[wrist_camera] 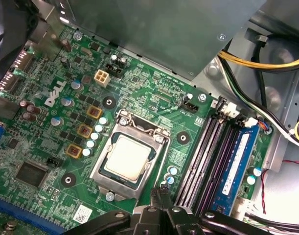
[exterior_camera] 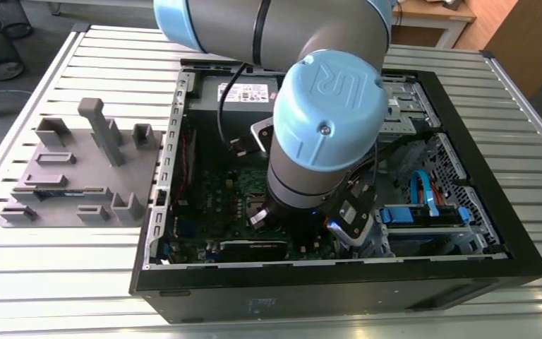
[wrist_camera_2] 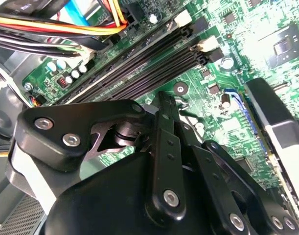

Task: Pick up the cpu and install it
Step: 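Install the first cpu locking lever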

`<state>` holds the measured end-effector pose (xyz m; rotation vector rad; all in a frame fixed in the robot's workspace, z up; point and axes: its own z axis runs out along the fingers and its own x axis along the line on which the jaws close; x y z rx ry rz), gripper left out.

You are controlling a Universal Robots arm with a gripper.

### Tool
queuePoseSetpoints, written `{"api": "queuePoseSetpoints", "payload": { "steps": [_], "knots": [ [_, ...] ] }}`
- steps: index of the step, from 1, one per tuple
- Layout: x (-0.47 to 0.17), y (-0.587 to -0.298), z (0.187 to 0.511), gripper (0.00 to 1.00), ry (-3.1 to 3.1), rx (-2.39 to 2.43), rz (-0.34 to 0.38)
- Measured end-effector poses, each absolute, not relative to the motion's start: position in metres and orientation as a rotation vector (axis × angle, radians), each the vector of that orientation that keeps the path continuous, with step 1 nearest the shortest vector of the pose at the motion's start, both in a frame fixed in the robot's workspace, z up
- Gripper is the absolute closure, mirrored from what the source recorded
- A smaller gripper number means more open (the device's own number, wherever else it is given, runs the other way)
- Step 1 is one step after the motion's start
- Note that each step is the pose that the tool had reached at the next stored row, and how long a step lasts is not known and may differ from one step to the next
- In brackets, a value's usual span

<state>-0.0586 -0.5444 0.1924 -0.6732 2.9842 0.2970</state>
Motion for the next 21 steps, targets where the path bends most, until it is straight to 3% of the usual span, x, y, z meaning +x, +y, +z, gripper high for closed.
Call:
{"api": "queuePoseSetpoints", "payload": {
  "steps": [21],
  "knots": [
    [-0.0583,-0.5507,0.1874,0.89,2.973,-0.671,0.337]
  ]
}}
